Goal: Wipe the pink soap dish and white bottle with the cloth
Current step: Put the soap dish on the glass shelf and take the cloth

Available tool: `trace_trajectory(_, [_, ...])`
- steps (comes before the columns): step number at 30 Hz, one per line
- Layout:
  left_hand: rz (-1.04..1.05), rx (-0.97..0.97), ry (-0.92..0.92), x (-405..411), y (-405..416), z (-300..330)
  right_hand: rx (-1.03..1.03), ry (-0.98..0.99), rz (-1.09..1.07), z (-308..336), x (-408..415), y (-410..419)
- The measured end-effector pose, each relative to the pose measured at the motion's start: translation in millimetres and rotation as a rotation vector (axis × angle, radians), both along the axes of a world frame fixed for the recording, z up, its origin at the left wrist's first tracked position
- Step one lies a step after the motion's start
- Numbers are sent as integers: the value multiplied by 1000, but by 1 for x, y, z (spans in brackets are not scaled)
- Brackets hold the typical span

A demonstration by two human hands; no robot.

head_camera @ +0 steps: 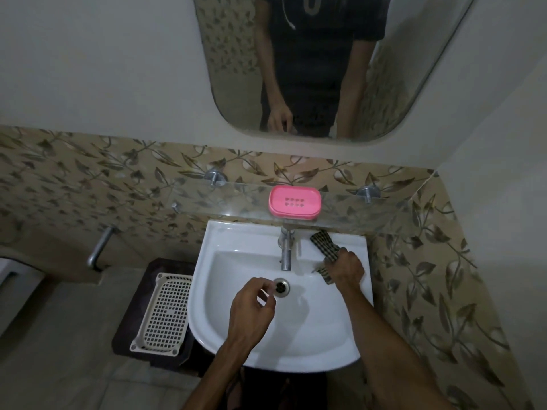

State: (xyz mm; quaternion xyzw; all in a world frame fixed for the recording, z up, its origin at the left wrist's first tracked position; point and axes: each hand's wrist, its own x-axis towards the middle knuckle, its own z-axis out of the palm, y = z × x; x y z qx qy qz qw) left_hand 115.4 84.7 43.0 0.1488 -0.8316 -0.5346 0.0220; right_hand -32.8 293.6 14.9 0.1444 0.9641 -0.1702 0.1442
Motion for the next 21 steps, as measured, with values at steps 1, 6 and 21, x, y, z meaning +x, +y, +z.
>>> trace_trajectory(1, [4,4,-10,3,0,-2,20,-13,21,-5,-1,0])
trace_trajectory(6, [8,23,-39,10,0,-6,16,1,4,-15,-10,10])
trace_trajectory(21, [19,705,-498,-66,-1,38,-1760,-95,-513,58,68,-20])
